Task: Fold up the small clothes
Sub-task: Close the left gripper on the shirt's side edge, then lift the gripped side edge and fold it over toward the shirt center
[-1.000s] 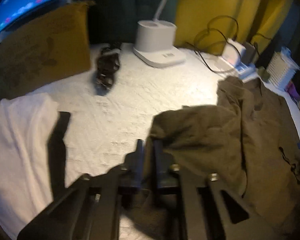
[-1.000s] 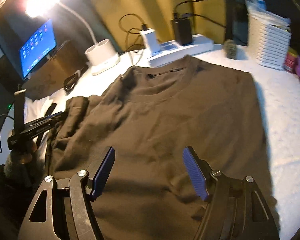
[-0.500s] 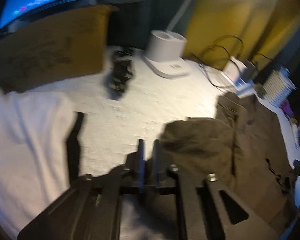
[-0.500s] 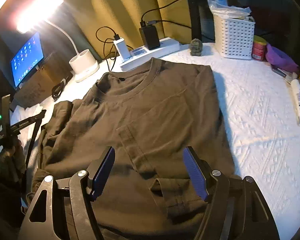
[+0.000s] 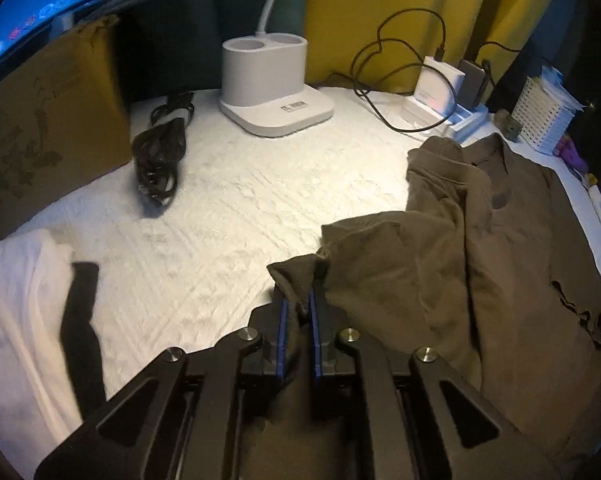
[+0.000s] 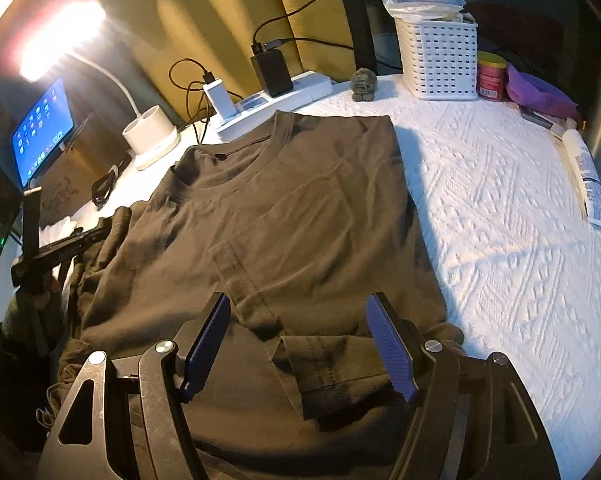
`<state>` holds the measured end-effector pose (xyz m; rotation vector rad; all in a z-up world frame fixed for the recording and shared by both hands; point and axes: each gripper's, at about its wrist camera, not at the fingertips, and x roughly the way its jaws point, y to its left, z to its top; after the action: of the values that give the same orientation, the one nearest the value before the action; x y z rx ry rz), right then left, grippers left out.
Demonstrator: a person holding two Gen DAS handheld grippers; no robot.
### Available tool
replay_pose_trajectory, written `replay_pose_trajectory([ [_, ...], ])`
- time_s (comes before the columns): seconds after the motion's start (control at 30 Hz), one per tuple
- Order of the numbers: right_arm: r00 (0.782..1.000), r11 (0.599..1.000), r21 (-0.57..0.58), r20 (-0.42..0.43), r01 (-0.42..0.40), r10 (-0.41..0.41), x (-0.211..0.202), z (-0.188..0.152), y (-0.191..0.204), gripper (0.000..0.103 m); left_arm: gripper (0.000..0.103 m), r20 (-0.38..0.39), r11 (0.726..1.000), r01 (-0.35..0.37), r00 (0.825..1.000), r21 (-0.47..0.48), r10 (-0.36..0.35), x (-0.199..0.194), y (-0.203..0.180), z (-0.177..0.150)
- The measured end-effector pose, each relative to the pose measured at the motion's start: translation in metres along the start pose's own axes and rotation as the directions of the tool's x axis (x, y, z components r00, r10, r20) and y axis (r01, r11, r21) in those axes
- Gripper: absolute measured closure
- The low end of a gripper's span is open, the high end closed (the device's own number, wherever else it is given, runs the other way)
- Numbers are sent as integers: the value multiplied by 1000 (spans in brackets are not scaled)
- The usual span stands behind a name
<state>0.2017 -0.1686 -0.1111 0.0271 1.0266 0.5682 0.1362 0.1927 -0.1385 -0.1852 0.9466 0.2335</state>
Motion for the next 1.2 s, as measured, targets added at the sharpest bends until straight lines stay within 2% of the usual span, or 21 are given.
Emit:
replay_pose_trajectory([
  [0.13,1000,1000,-10,-3,-8,8,2,1,2,30,97,49,988,-95,994,-120,101,-20,28,-8],
  [0.17,1000,1000,-14,-4,-12,12,2,1,3,30,97,67,977,-133,987,-164,146,-29,40,-10],
  [0.33,1000,999,-33,-5,-31,31,3,4,9,30,97,121,928,-227,955,-294,272,-63,72,-20],
  [0.4,999,998,-38,0,-43,43,2,5,11,30,97,133,916,-242,946,-320,296,-69,78,-23],
  [0.5,998,997,-46,5,-59,60,2,6,14,30,97,129,910,-244,945,-335,301,-72,77,-27],
  [0.63,997,996,-41,12,-82,82,-3,4,13,30,97,144,934,-180,962,-307,233,-87,56,-24],
  [0.8,996,996,-21,23,-91,91,-8,1,5,30,97,152,974,-48,985,-221,83,-94,10,-8],
  [0.87,995,995,-14,26,-99,99,-10,-1,1,30,97,147,984,-21,988,-178,47,-90,-11,0],
  [1.07,993,994,21,43,-108,107,-17,-8,-18,30,97,97,997,51,994,-66,-45,-63,-74,19],
  [1.2,993,993,51,56,-109,106,-21,-11,-32,30,96,37,994,97,995,-47,-96,-37,-99,21],
])
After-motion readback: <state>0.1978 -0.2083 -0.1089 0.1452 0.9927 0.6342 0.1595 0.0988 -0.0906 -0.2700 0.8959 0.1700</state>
